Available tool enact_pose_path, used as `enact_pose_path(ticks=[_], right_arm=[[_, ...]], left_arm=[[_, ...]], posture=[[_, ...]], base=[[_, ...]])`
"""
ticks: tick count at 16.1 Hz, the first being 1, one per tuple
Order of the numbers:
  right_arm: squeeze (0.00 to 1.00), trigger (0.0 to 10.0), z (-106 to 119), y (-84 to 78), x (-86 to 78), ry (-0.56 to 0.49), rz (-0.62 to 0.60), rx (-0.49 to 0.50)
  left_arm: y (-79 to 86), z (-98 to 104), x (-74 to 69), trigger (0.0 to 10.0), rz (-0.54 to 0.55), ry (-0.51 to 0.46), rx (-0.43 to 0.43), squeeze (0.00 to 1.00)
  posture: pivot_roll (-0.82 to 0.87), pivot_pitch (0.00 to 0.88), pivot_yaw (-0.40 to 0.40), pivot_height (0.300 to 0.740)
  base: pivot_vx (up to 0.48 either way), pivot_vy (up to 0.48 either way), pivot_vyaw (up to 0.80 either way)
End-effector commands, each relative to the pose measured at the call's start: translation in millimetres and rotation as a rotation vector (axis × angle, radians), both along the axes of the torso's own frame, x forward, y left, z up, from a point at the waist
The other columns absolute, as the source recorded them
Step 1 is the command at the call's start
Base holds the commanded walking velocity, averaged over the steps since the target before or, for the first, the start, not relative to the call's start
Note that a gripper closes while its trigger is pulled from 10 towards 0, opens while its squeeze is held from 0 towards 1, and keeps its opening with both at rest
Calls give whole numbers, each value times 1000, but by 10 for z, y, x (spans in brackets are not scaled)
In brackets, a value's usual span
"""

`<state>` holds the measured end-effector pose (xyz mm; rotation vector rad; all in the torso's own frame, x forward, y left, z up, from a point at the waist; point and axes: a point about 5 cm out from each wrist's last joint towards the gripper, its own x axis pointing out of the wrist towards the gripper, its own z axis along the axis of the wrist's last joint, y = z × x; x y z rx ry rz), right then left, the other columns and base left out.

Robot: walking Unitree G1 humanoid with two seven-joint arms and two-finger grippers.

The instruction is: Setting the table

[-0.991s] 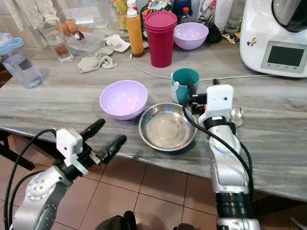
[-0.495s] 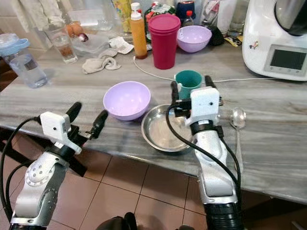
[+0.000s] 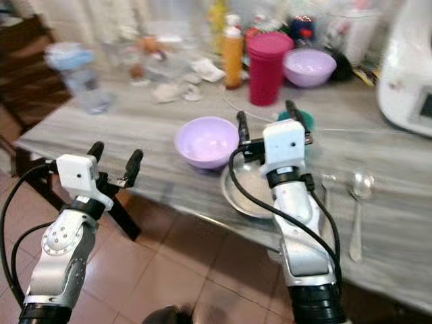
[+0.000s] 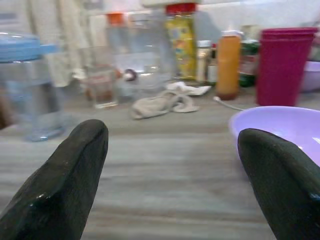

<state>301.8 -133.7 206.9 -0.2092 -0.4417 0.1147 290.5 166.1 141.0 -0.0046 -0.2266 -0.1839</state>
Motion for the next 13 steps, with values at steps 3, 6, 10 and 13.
enact_pose_path(ticks=[3,6,10,13], right_arm=[[0,10000,-24,79,1,9,34,2],[0,10000,-47,98,6,19,48,4],[0,10000,-72,159,2,31,89,-4],[0,10000,-99,185,-7,42,120,-9]], left_arm=[[82,-9,39,10000,64,-6,14,0],[122,-37,57,10000,124,0,24,0],[274,-77,70,10000,238,0,59,0],[390,-131,61,10000,318,17,70,0]], posture=[[-137,45,101,740],[-136,42,99,740],[-137,42,97,740],[-140,42,91,740]], base=[[0,0,800],[0,0,800],[0,0,800],[0,0,800]])
